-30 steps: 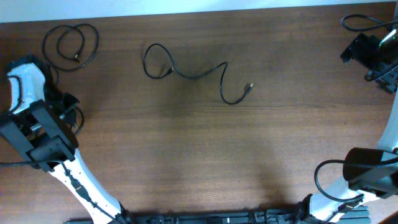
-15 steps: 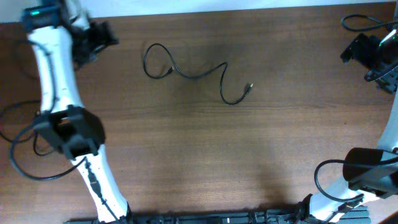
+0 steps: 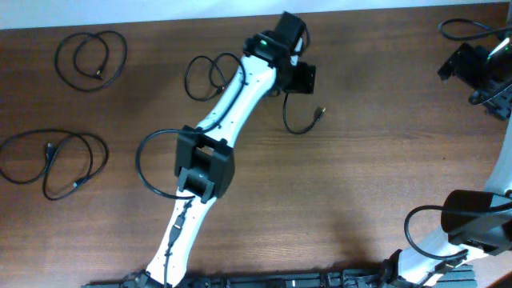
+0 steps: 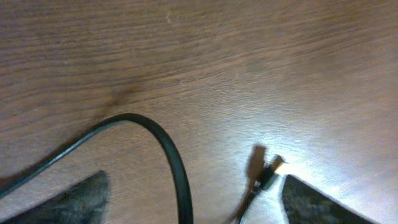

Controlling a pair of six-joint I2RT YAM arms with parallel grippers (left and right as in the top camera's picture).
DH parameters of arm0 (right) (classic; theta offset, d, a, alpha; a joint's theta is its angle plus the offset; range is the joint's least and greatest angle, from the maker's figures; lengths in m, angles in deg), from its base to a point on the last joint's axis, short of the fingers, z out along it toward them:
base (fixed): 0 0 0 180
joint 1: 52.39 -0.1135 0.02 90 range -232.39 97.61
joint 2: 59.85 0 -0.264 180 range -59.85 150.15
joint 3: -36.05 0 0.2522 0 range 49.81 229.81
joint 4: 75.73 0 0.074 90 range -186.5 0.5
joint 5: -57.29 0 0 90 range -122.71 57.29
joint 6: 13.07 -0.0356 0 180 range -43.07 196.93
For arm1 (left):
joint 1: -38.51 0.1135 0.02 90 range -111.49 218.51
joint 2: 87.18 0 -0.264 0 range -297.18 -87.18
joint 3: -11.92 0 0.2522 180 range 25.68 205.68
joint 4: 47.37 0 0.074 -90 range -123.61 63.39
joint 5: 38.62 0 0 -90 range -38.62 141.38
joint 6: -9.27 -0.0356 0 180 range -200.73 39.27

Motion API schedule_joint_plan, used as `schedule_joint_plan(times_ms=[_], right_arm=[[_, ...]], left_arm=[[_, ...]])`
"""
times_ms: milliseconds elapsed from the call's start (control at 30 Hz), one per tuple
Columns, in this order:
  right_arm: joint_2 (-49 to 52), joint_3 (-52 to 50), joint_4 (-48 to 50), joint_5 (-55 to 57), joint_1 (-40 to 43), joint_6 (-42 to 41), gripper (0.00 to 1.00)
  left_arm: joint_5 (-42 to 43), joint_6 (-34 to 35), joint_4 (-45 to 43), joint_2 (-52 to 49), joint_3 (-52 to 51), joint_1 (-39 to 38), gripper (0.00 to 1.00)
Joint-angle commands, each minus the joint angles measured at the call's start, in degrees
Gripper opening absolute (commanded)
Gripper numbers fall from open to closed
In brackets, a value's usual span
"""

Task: Untangle cables
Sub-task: 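Reach the left gripper to the remaining centre cable, grasp and lift it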

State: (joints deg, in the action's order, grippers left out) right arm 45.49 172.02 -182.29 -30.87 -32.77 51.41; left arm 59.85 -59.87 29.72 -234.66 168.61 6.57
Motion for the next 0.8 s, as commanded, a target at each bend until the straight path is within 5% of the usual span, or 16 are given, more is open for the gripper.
schedule_joint_plan(times_ms=[0, 67, 100, 267, 433, 533, 667, 767], right_arm=[[0.04, -0.17, 0.02, -0.07, -0.20, -0.44, 0.98], [0.04, -0.17, 0.02, -0.09, -0.20, -0.44, 0.99], [0.04, -0.17, 0.02, -0.07, -0.20, -0.44, 0.98], [0.04, -0.17, 0.02, -0.09, -0.20, -0.44, 0.98], [0.04, -0.17, 0.02, -0.09, -0.20, -0.46, 0.98], [0.04, -0.17, 0.02, -0.07, -0.20, -0.44, 0.98], [0.04, -0.17, 0.02, -0.07, -0.20, -0.44, 0.98], [0.04, -0.17, 0.02, -0.09, -0.20, -0.44, 0.98]], left_arm=[[-7.61, 0.09, -0.26, -1.46, 0.42, -0.66, 0.59], [-10.49, 0.09, -0.22, -1.20, 0.52, -0.50, 0.04], [-11.96, 0.09, 0.42, -0.94, 0.85, -0.28, 0.00], [-29.14, 0.11, 11.08, 4.52, 9.33, 0.33, 0.00], [-32.30, 0.13, 13.03, 15.15, 15.80, 0.94, 0.00], [-26.62, 7.19, 15.52, 20.79, 15.80, 3.39, 0.00], [-6.21, 9.53, 17.20, 22.77, 15.78, 9.94, 0.00], [-10.84, 9.53, 19.47, 22.73, 15.47, 14.82, 0.00]])
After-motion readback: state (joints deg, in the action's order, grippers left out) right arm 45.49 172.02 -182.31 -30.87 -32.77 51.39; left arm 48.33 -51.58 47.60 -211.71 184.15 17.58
